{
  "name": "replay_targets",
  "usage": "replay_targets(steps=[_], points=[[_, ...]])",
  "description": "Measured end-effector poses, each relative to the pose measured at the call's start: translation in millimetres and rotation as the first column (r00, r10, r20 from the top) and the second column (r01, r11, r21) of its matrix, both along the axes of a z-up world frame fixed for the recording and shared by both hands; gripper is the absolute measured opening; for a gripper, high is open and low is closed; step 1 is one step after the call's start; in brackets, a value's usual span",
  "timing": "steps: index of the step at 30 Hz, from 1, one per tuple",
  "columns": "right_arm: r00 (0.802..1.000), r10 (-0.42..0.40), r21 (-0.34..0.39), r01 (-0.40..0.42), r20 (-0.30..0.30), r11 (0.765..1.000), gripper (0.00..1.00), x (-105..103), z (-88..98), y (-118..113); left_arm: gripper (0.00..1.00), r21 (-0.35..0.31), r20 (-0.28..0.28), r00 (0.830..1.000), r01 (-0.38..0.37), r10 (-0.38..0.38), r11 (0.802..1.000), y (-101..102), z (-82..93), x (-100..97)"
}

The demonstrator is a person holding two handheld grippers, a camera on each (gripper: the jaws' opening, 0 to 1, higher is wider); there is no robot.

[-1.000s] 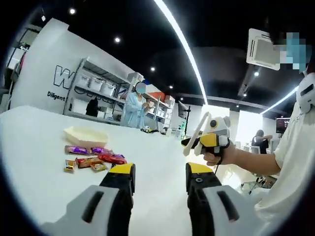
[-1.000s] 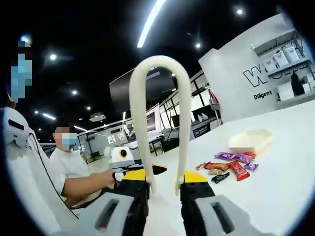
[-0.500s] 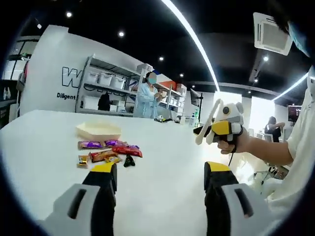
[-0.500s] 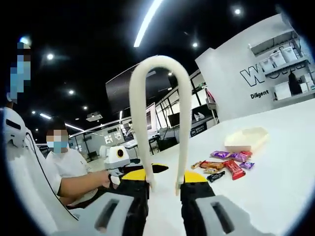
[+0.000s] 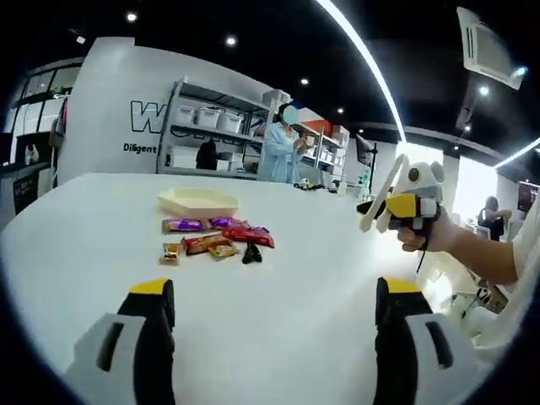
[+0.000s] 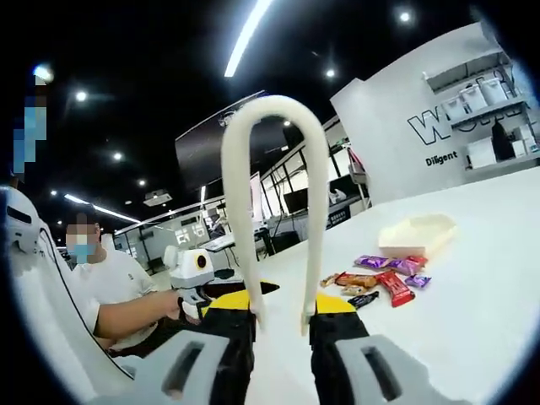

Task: Place the target food into the container with the food tongs after gripping and lifting it, then release it inside without dropping or visibly crushing the food.

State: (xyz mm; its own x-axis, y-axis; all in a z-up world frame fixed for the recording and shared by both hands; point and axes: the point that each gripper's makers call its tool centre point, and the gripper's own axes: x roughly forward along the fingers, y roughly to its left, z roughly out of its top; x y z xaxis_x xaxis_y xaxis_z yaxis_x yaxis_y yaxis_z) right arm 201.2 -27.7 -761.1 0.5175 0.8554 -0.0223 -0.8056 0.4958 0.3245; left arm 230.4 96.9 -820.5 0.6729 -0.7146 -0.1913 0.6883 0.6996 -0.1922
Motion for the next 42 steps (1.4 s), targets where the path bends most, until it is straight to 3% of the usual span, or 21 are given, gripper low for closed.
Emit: replay_targets(steps=[3,5,6,13,29,37,42], points=[[1.000,-0.006,-0.004,0.006,-0.005,1.000,0.17,2.2,-1.6,-0.5,0.99,0.013,-0.033,0.999,-0.016,0.017,1.000,2.9,-5.3,-0.2],[1.000,-0.012,-0.008,0.012,-0.004,1.000,0.17,5.1,-1.8,-1.0,0.99,0.035,-0.104,0.994,-0.015,0.019,0.999,3.5,-15.1,-3.9],[1.000,-0.010,-0.012,0.010,0.002,1.000,0.17,5.8,-1.5,-1.0,0.99,0.043,-0.108,0.994,-0.017,0.022,0.999,3.6,-16.6,-4.0],[1.000,-0.009,-0.033,0.009,0.007,0.999,0.17,16.4,-0.3,1.2,0.99,0.187,-0.045,0.997,-0.056,0.065,0.981,11.9,-25.6,-3.3],[0.998,-0.056,-0.100,0.058,0.025,0.993,0.17,43.5,18.1,-3.9,0.99,0.184,-0.061,0.995,-0.070,0.082,0.980,16.5,-23.8,-5.8],[0.994,-0.107,-0.149,0.105,-0.004,0.983,0.16,74.7,14.2,-1.9,0.97,0.196,-0.053,0.995,-0.070,0.082,0.978,15.1,-21.6,-10.7],[0.994,-0.113,-0.178,0.112,0.009,0.978,0.17,94.7,10.2,3.3,0.96,0.179,-0.048,0.995,-0.074,0.084,0.981,15.7,-17.1,-11.3]])
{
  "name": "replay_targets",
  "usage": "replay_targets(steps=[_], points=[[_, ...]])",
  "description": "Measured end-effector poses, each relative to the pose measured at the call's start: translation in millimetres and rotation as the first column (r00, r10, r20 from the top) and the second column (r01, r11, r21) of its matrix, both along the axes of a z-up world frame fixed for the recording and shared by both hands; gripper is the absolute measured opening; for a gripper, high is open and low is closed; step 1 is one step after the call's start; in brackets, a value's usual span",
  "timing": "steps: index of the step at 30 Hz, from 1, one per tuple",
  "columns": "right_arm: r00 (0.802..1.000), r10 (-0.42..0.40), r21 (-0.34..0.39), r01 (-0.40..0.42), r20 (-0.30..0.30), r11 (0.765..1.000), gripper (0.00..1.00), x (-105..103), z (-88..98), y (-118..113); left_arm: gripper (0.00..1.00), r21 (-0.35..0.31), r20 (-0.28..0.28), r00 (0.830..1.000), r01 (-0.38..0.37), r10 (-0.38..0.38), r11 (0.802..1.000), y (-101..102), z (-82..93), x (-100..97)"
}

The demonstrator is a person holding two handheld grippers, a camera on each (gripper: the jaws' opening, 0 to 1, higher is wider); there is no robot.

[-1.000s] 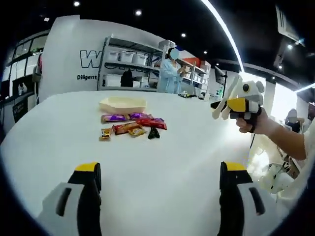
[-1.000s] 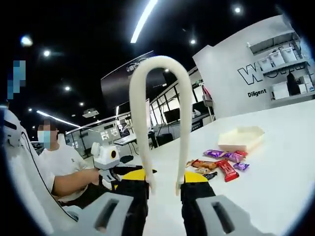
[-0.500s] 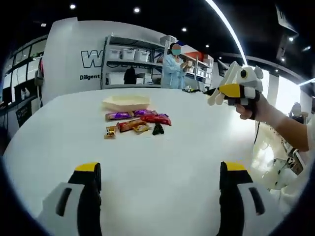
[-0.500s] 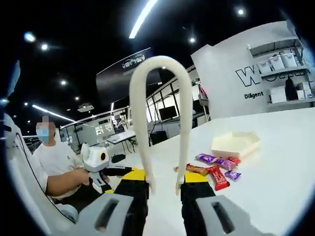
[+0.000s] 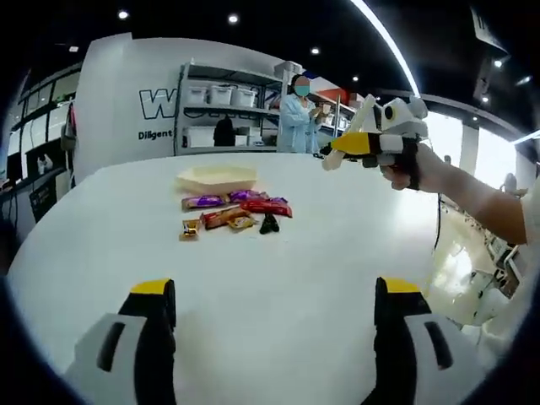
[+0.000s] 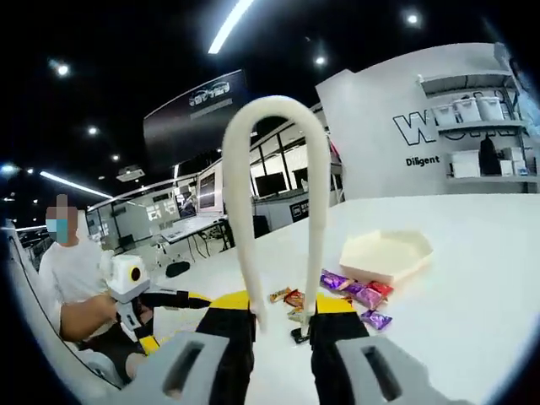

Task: Place the target food into the container with the food tongs after gripping and lifting it, then release it inside without dropping or visibly crushing the food.

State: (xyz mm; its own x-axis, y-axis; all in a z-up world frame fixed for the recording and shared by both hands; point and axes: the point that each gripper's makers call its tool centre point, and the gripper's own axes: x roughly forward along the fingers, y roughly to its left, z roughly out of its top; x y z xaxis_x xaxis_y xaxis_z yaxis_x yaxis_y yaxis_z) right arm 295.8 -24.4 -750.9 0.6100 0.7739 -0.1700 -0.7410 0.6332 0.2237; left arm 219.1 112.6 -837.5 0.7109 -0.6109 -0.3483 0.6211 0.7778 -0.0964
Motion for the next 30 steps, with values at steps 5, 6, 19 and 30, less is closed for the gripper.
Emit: replay_targets(steps=[5,6,19,30], points=[[1.000,0.011,-0.057,-0.010,0.005,0.998,0.17,23.0,-6.3,6.1,0.95,0.003,0.001,1.000,-0.007,0.007,1.000,2.3,1.5,1.3],[1.000,0.014,-0.073,-0.014,0.002,0.997,0.17,28.6,-9.5,6.2,0.95,0.008,0.003,1.000,-0.009,0.008,1.000,3.1,1.7,1.4],[0.999,0.022,-0.120,-0.027,-0.045,0.992,0.17,64.2,-43.8,7.0,0.93,0.007,-0.004,1.000,-0.022,0.022,1.000,8.3,1.8,0.8],[0.998,0.026,-0.172,-0.035,-0.051,0.984,0.17,84.3,-70.9,12.0,0.93,0.000,-0.004,0.999,-0.039,0.039,0.999,11.4,5.1,3.7]])
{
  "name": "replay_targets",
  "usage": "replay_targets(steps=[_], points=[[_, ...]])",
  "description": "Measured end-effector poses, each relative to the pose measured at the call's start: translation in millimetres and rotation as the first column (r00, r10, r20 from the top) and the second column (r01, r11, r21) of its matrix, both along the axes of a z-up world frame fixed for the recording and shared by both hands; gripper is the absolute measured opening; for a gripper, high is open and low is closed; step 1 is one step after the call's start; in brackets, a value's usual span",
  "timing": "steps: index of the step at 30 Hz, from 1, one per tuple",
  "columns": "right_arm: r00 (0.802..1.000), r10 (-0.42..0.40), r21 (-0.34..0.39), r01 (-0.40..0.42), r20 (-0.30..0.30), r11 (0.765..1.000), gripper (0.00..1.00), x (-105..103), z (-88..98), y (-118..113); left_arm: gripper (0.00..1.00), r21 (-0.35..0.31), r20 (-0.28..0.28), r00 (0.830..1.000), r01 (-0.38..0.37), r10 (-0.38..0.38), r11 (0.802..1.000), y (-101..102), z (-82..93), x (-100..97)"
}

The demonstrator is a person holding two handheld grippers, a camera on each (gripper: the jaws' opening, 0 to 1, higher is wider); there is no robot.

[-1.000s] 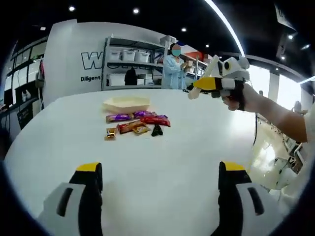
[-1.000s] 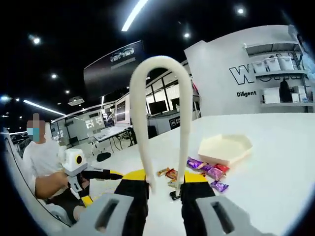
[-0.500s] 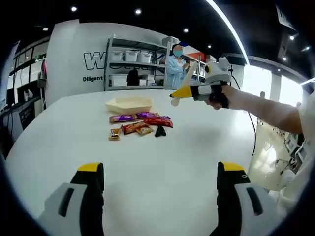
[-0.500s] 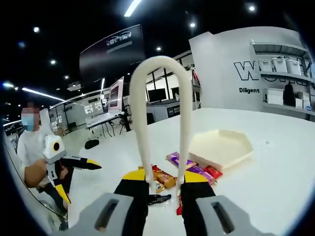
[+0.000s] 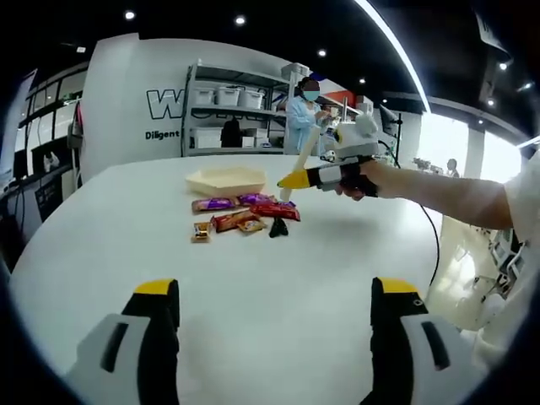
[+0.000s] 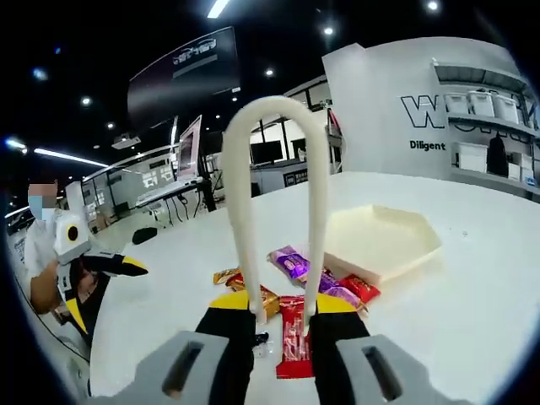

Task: Place the target food into the container with the food tongs after gripping and lifting it, then release it inside without dropping or visibly crushing the food.

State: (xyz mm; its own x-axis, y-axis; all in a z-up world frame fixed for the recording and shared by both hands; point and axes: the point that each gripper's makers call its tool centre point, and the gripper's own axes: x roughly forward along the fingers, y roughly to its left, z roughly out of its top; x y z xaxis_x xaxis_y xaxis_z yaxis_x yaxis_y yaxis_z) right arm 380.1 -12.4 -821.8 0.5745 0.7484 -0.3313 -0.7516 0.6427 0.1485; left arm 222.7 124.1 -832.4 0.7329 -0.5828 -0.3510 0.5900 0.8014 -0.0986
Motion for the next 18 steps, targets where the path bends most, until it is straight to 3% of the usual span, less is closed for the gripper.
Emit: replay_targets(steps=[18], points=[[0.999,0.028,-0.038,-0.027,0.039,0.999,0.18,9.4,-11.2,5.3,0.90,0.005,0.000,1.000,-0.004,0.004,1.000,1.0,0.0,0.4]])
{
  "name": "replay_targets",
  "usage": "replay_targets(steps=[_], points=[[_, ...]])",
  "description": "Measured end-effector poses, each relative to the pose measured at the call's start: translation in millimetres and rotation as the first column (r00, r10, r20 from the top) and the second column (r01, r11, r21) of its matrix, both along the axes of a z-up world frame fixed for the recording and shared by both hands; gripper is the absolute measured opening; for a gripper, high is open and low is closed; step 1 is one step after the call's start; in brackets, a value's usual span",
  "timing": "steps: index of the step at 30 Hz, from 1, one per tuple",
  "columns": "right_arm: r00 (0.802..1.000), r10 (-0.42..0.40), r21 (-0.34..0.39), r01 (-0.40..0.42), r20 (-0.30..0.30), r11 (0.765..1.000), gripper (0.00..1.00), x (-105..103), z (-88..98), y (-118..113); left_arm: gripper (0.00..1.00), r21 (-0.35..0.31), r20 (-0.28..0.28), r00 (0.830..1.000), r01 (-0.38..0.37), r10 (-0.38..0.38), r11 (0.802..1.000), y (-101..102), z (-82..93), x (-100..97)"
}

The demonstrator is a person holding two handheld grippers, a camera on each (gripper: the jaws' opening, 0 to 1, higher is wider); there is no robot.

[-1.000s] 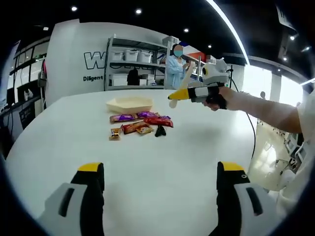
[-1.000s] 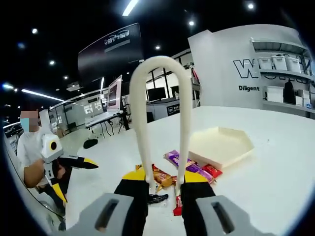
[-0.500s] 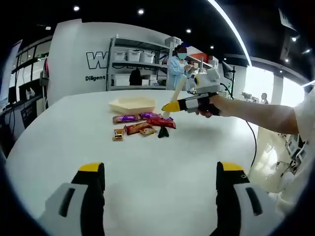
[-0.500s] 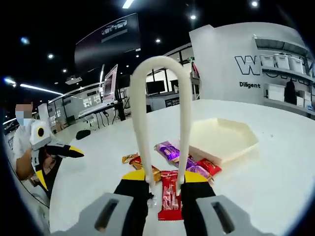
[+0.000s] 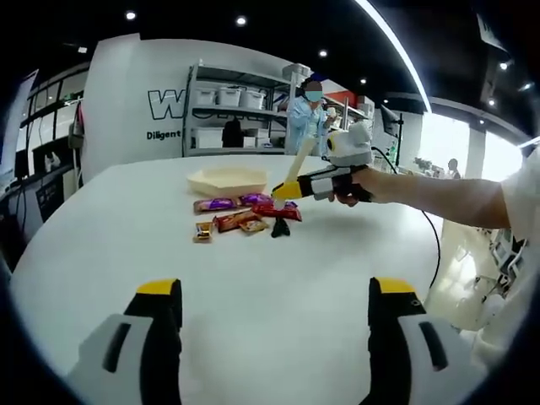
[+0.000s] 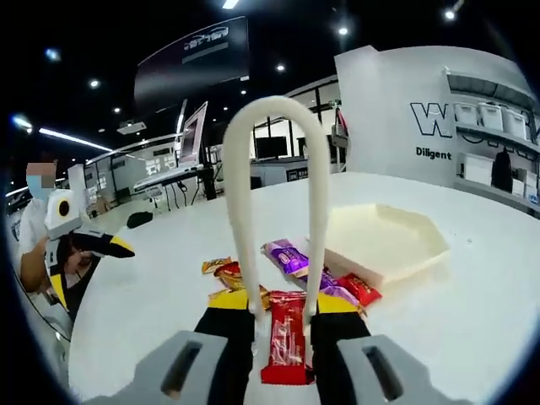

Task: Place the target food into the container with the food tongs after gripping and lifting it, then release it inside without dropping or visibly crushing the food.

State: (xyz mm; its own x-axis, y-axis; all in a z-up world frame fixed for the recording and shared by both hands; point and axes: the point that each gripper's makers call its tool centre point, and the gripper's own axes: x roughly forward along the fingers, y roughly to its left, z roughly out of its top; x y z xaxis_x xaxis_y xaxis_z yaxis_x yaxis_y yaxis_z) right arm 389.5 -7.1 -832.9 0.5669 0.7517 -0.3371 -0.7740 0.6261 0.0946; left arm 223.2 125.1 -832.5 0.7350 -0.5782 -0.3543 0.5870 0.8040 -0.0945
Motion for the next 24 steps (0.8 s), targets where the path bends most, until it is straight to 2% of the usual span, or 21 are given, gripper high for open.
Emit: replay_targets(steps=[3,20,24], points=[[0.999,0.008,-0.050,-0.006,0.052,0.999,0.19,2.4,0.7,-0.9,0.90,0.002,0.003,1.000,0.000,0.000,1.000,0.3,0.7,0.4],[0.999,0.030,-0.104,-0.028,0.017,0.994,0.19,5.4,-17.8,1.3,0.88,0.002,0.001,1.000,-0.001,0.001,1.000,2.2,1.3,0.5],[1.000,0.023,-0.094,-0.022,0.009,0.995,0.18,8.4,-16.6,0.4,0.89,0.000,-0.001,1.000,-0.003,0.003,1.000,3.6,0.6,1.0]])
